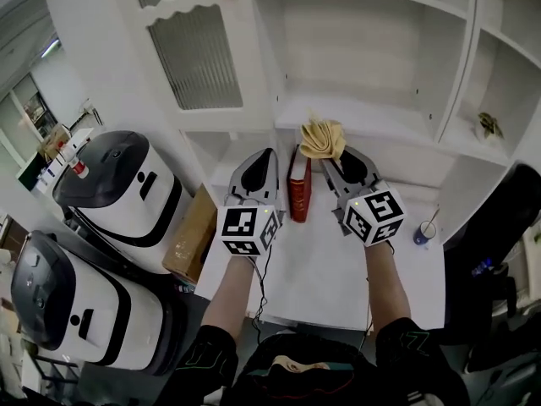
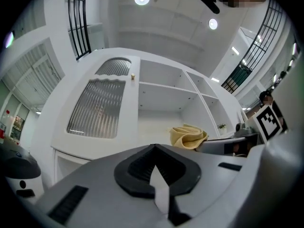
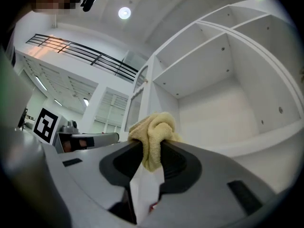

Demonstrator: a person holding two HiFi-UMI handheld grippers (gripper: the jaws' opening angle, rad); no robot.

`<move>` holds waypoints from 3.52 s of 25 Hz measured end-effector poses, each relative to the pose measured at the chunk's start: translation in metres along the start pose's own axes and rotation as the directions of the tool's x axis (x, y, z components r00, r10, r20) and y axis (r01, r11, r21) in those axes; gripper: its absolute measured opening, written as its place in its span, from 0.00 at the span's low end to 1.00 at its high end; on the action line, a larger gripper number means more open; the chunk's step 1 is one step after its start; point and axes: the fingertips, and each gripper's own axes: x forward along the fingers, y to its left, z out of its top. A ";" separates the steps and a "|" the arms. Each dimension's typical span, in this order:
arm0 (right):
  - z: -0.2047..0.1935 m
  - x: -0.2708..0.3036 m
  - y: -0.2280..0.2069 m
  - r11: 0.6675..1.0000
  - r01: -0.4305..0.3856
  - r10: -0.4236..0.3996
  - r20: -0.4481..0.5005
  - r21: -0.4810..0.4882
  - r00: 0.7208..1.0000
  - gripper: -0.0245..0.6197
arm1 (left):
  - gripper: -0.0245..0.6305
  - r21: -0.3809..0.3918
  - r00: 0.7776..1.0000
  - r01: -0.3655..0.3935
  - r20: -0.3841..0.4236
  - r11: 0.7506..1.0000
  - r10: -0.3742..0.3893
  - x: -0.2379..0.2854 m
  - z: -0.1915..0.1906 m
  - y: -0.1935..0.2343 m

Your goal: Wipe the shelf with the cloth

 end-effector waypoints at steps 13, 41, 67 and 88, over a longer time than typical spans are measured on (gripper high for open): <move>0.106 0.067 -0.012 0.992 -0.016 0.028 0.096 -0.124 0.995 0.21 | 0.04 0.093 0.992 0.057 0.110 0.994 -0.067 0.036 0.081 0.023; 0.191 0.224 -0.057 0.937 0.096 -0.078 0.065 -0.337 0.995 0.21 | 0.04 0.122 0.978 0.081 0.181 0.989 -0.103 0.041 0.108 0.057; 0.210 0.171 0.015 0.817 -0.008 0.144 0.191 -0.576 0.971 0.19 | 0.04 0.110 0.975 0.141 0.157 0.984 -0.157 0.058 0.088 0.032; 0.140 0.173 -0.064 0.942 0.040 -0.021 0.060 -0.334 0.998 0.20 | 0.04 0.121 0.972 0.181 0.129 0.976 -0.196 0.065 0.076 0.017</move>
